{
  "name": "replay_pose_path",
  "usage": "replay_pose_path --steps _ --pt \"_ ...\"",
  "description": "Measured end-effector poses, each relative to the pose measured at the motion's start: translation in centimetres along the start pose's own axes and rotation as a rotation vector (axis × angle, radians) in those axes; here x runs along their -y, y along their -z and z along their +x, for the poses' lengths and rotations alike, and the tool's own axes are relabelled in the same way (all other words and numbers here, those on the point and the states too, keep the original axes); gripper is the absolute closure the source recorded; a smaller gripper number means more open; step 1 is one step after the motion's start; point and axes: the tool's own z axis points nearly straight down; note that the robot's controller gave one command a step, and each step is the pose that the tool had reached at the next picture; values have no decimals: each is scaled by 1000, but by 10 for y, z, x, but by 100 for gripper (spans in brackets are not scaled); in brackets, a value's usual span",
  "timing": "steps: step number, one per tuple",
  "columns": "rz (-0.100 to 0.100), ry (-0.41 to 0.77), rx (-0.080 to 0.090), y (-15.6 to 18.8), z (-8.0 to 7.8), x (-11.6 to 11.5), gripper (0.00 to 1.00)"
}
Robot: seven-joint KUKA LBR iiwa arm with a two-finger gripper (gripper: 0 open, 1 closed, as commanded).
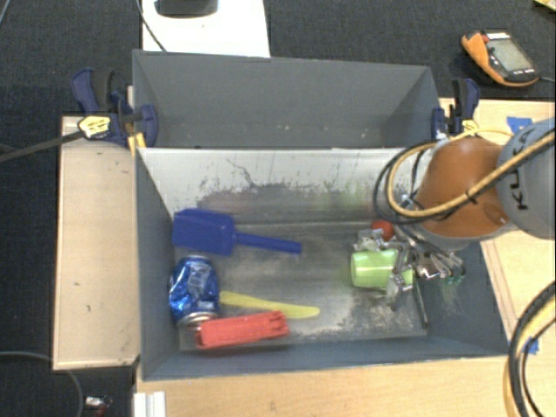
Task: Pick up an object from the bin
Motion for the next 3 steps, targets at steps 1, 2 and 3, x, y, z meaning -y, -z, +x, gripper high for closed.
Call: replay_pose_path --steps 1,2,3 --pt "0 37 3 -10 -40 -3 100" --pt "0 36 3 -10 -40 -3 100" --pt "-2 56 -1 45 -25 4 100"
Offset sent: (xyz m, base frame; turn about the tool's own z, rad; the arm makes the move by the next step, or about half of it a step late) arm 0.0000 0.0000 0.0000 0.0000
